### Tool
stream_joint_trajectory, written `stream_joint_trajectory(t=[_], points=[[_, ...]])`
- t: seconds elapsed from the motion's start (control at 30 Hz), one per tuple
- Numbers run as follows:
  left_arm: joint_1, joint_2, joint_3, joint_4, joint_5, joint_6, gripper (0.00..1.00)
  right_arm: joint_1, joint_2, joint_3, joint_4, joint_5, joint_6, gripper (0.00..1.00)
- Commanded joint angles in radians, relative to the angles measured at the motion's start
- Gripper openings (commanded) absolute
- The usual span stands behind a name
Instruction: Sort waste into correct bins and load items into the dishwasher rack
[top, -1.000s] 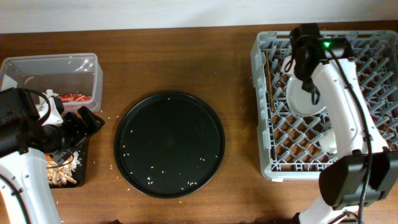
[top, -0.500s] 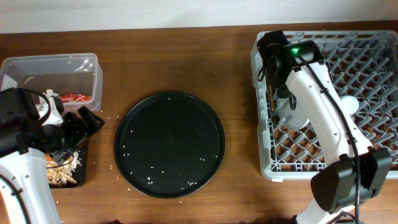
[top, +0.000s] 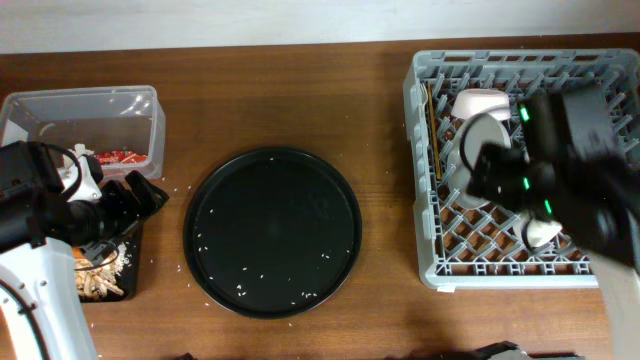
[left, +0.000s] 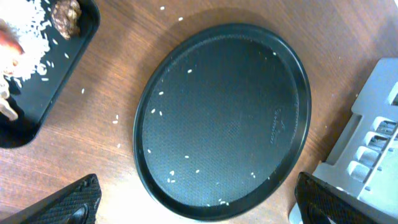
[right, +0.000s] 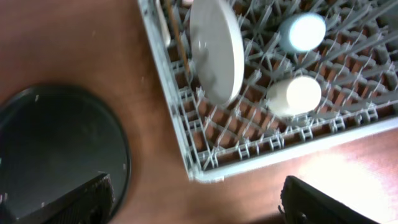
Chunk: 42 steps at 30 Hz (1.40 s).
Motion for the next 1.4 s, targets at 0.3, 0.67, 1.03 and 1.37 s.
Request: stream_joint_trajectory(t=[0.3,0.67,1.03,1.37], points=[[0.005,-0.006,0.000,-0.002,-0.003,-0.006,0.99,0.148,-0.423,-0.586,0.338,-0.028,0.304,0.99],[0.005,-0.006,0.000,-0.002,-0.004,-0.006,0.99,0.117,-0.343,-0.642,0.410,-0.018,0.158,0.99],[0.005,-0.006,0.000,-0.002,-0.004,-0.006,0.99,-0.156,-1.106,-1.466,1.200,-0.337,-0.292,0.99],[0.005,-0.006,0.000,-0.002,-0.004,-0.006,0.99,-0.228,-1.301,-1.758,1.595,-0.418,-0.597,0.99]])
